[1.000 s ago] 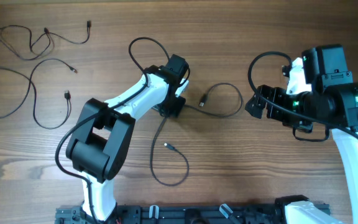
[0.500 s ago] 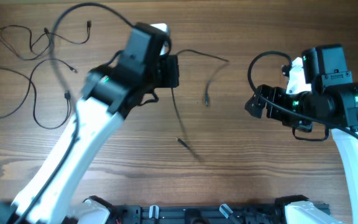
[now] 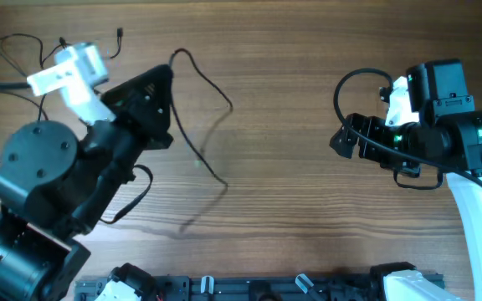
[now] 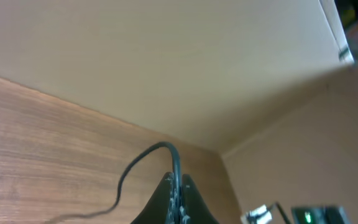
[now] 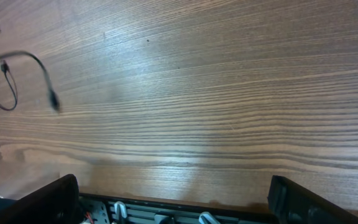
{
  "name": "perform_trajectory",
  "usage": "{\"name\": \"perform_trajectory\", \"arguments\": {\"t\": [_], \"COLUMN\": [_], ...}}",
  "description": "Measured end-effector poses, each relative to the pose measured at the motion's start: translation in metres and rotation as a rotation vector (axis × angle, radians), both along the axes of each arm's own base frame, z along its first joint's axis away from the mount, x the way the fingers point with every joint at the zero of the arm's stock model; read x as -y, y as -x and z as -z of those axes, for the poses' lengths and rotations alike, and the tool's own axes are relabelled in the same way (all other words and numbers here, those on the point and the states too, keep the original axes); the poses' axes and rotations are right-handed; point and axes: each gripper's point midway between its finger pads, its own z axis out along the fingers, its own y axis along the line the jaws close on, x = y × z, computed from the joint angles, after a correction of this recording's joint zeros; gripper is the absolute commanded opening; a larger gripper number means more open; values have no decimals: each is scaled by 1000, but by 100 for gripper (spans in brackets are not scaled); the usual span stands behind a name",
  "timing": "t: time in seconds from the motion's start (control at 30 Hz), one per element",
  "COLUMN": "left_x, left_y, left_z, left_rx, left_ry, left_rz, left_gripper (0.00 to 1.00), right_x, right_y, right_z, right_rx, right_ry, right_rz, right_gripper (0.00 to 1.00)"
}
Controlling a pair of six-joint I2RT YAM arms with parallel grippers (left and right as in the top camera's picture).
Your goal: Untangle cables
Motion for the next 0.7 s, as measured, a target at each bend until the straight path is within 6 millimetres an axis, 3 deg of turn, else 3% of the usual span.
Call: {"name": "perform_trajectory", "arguments": {"t": [0.17, 0.47, 0.7], "left_x": [-21, -76, -171], "left_y": [-4, -9, -18], "left_z": [-1, 15, 41], "left_rx": [-14, -72, -156], "left_ry": [57, 83, 41], "left_rz": [-129, -449, -813], "left_gripper": [4, 4, 4], "right_x": [0, 0, 0], "right_y": [0, -1, -2], "right_z": [0, 0, -1], "right_rx": [-1, 5, 11], "right_ry": [0, -1, -1], "right_rz": [0, 0, 0], "right_gripper": [100, 100, 100]}}
